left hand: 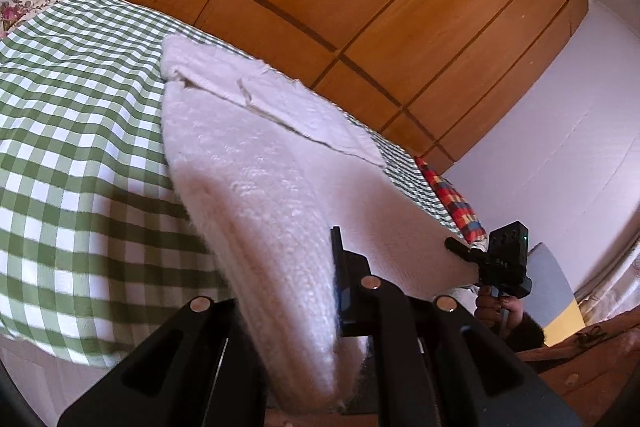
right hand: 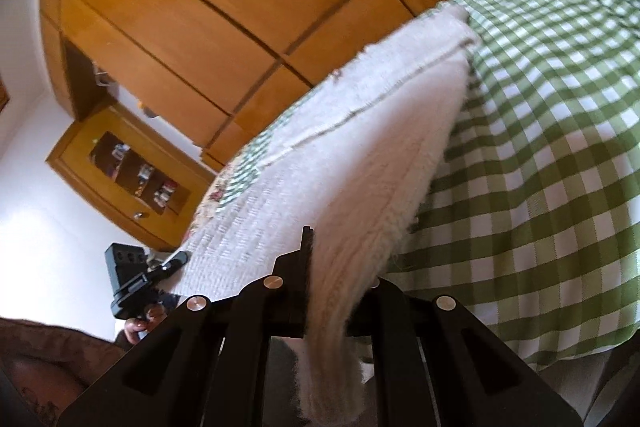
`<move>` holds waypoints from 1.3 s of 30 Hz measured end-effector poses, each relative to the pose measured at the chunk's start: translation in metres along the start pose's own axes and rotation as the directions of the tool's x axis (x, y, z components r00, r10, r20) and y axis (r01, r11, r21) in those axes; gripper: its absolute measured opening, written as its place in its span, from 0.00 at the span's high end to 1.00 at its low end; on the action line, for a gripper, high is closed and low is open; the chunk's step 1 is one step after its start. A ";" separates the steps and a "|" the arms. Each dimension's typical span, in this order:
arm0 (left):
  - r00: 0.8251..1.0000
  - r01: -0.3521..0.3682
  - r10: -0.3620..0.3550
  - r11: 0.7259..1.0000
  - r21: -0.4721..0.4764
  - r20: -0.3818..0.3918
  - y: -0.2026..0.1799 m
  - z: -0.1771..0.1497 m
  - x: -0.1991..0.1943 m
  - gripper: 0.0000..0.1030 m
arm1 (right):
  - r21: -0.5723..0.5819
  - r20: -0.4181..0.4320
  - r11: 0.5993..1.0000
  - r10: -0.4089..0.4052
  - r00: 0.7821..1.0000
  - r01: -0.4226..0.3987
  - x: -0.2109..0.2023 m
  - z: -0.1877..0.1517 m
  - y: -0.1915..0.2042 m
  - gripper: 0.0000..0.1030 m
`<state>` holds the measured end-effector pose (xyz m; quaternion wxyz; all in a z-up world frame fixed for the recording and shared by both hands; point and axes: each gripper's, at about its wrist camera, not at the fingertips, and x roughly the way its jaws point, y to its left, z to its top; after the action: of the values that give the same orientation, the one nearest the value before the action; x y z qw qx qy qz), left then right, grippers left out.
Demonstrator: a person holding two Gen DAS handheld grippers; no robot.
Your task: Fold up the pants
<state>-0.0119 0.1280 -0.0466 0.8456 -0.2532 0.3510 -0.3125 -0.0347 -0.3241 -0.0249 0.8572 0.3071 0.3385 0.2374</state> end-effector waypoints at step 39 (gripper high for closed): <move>0.984 0.177 -0.169 0.963 -0.203 0.058 -0.021 -0.037 -0.075 0.94 | 0.132 0.070 0.936 0.318 0.945 -0.325 -0.079 -0.018 0.009 0.94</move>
<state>-0.0885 0.1588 -0.0236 0.7909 -0.3760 0.3412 -0.3416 -0.1017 -0.3596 0.0049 0.7906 0.4241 0.2792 0.3423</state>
